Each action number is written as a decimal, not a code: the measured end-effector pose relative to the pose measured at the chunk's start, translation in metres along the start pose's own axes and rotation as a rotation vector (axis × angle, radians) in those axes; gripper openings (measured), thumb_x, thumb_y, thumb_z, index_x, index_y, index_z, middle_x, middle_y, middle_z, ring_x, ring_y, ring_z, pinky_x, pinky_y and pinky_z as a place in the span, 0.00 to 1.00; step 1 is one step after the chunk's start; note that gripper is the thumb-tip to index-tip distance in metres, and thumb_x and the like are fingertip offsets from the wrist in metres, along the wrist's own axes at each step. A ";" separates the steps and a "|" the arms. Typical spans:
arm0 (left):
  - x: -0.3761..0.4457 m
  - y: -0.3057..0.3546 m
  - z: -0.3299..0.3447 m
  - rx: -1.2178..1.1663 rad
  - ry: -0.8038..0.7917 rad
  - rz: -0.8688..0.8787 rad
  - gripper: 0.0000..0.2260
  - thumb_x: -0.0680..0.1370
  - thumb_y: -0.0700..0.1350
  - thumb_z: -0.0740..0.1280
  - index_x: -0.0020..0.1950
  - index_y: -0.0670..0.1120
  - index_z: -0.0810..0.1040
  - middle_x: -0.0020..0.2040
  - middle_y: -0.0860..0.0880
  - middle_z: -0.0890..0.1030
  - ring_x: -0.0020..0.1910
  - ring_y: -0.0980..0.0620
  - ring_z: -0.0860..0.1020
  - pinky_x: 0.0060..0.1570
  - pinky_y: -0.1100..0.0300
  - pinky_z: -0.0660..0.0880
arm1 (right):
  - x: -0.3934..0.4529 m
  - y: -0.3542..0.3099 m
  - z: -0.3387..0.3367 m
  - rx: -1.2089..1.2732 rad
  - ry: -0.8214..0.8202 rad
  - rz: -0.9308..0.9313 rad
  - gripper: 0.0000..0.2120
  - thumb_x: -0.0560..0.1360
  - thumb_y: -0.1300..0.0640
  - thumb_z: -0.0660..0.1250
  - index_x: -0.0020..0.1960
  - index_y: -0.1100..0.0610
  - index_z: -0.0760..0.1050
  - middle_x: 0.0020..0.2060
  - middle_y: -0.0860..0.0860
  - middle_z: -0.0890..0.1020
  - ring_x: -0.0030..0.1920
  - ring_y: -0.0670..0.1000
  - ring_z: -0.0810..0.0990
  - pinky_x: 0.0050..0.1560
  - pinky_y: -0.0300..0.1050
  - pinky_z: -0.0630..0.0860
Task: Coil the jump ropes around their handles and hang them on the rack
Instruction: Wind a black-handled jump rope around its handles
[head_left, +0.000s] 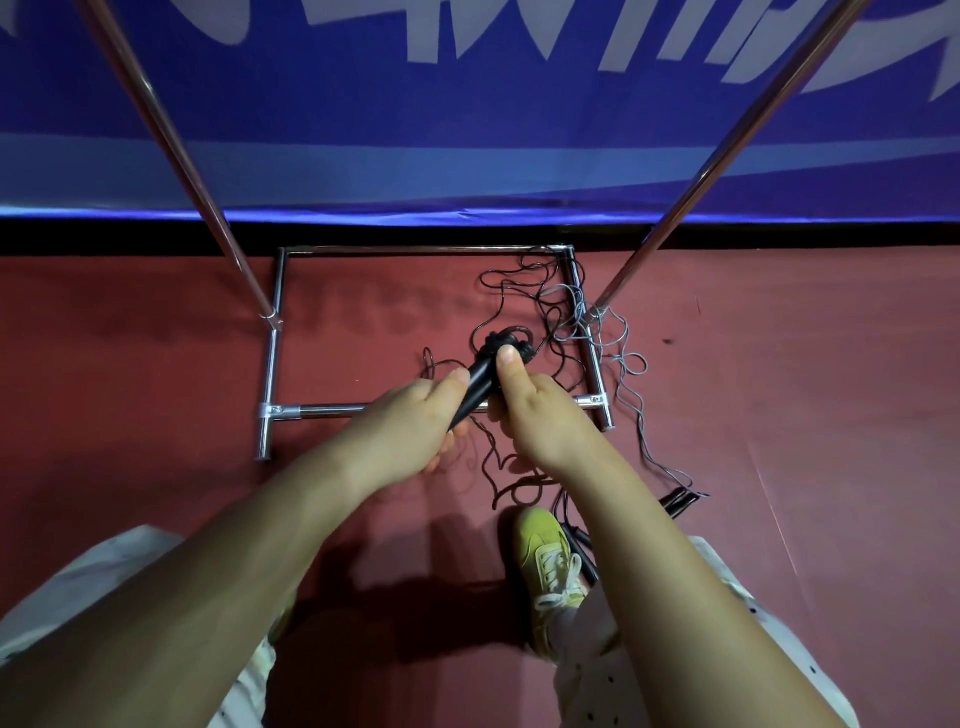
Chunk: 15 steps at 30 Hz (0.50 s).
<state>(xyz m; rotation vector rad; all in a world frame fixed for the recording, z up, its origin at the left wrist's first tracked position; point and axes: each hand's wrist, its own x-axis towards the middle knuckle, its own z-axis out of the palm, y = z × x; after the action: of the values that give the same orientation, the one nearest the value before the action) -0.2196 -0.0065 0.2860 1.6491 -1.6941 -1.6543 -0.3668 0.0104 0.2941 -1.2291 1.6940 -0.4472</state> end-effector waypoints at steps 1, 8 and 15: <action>0.000 0.000 -0.001 0.040 0.023 0.014 0.26 0.74 0.63 0.50 0.38 0.42 0.75 0.26 0.51 0.73 0.29 0.47 0.72 0.38 0.54 0.70 | 0.000 0.000 0.000 -0.013 0.007 0.027 0.33 0.79 0.36 0.45 0.31 0.58 0.70 0.25 0.50 0.72 0.27 0.50 0.72 0.37 0.49 0.74; 0.002 -0.002 -0.007 0.277 0.111 0.057 0.18 0.82 0.55 0.51 0.40 0.47 0.71 0.37 0.49 0.75 0.42 0.44 0.73 0.46 0.52 0.69 | 0.001 0.005 -0.001 0.032 0.062 0.032 0.30 0.79 0.37 0.51 0.32 0.60 0.70 0.24 0.51 0.71 0.29 0.53 0.75 0.37 0.45 0.70; 0.005 -0.004 -0.009 0.335 0.124 0.084 0.12 0.81 0.55 0.56 0.49 0.48 0.74 0.38 0.51 0.74 0.40 0.48 0.73 0.40 0.53 0.67 | 0.002 0.005 0.001 0.260 -0.038 0.090 0.32 0.79 0.35 0.48 0.39 0.59 0.76 0.17 0.43 0.65 0.19 0.44 0.62 0.29 0.42 0.63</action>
<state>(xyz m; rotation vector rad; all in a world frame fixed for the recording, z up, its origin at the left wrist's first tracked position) -0.2121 -0.0141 0.2831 1.7519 -2.0298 -1.2543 -0.3688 0.0106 0.2886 -0.9628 1.5955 -0.5661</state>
